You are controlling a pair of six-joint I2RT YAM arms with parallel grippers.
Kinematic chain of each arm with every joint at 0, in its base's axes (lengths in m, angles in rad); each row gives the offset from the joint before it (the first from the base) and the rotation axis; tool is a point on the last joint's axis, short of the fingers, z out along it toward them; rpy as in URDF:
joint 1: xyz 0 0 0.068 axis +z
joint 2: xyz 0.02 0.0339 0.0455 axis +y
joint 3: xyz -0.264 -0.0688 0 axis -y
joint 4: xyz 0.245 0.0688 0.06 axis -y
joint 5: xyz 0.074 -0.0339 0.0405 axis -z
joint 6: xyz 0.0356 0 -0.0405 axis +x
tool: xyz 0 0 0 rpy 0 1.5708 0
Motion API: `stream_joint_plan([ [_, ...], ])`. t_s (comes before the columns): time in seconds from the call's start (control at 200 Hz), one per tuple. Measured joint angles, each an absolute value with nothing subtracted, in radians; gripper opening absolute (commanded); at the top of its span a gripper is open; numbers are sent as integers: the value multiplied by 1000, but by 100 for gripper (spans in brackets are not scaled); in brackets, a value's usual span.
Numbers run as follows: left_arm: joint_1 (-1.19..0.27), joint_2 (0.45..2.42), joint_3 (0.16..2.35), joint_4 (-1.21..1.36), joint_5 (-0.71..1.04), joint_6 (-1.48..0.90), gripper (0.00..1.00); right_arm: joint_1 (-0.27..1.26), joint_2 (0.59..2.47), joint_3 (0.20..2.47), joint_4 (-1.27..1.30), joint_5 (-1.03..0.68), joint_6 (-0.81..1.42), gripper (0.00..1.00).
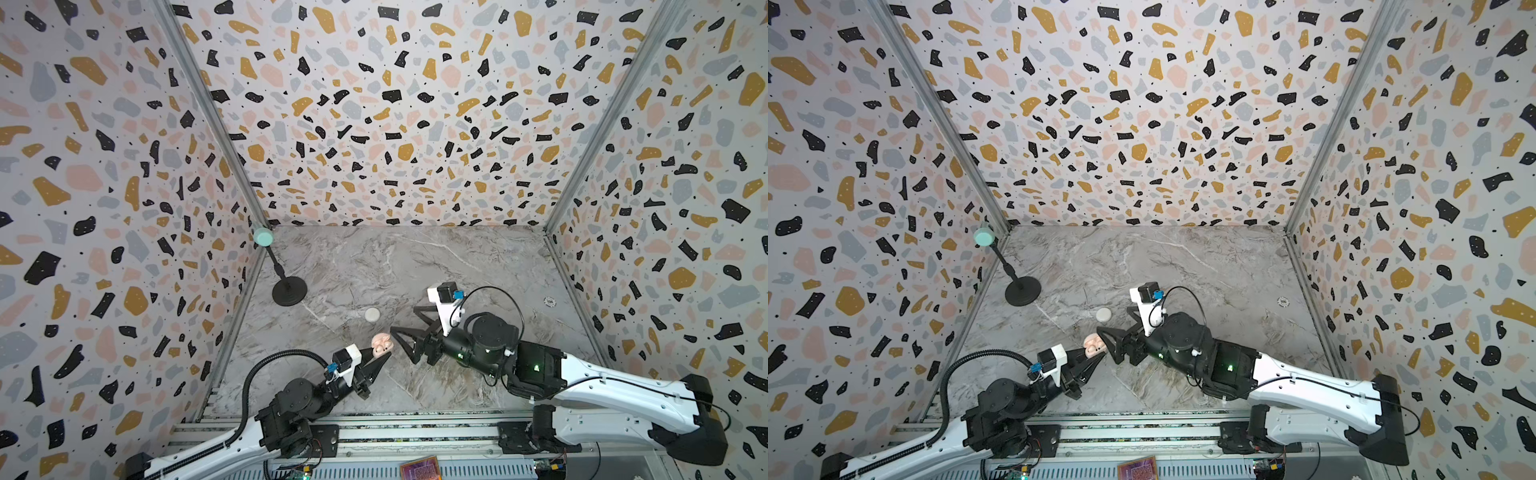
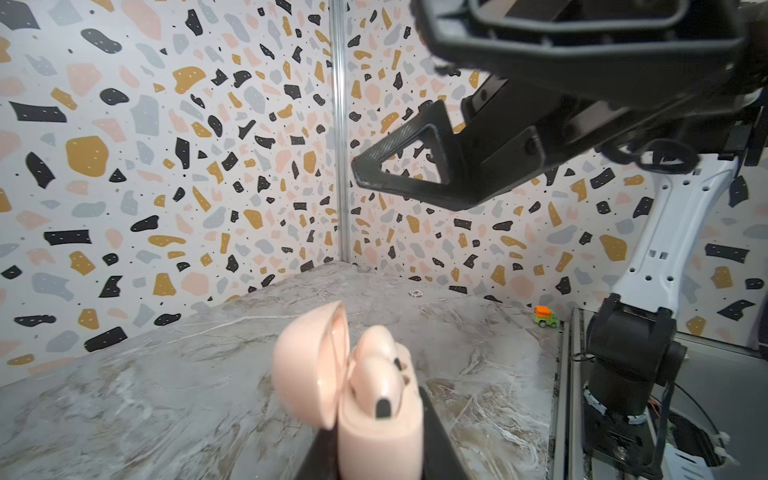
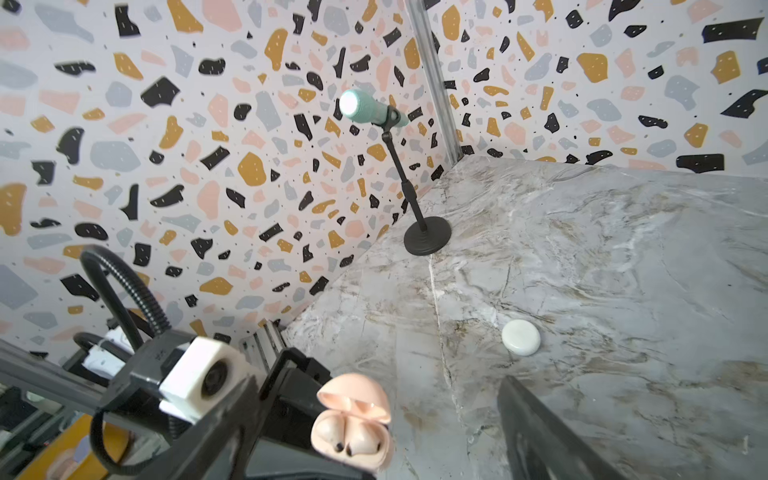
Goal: Insert the wireless bluetooth earbuds into the charging case
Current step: 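Open the right gripper and draw it back from the pink case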
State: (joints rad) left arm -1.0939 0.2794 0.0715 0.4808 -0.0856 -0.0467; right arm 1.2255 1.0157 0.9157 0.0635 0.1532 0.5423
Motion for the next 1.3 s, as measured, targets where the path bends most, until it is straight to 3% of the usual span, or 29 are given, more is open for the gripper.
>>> stream_joint_plan([
  [0.295,-1094,368,72,545,26,-117,0,1129,1058,833,160,-196,620,95],
  [0.536,-1093,401,75,570,75,-147,0,1129,1115,809,227,-365,654,94],
  [1.161,-1089,405,84,566,85,-168,0,1124,1005,735,324,-531,659,87],
  [1.301,-1088,442,99,538,45,-186,0,1135,918,735,277,-463,641,88],
])
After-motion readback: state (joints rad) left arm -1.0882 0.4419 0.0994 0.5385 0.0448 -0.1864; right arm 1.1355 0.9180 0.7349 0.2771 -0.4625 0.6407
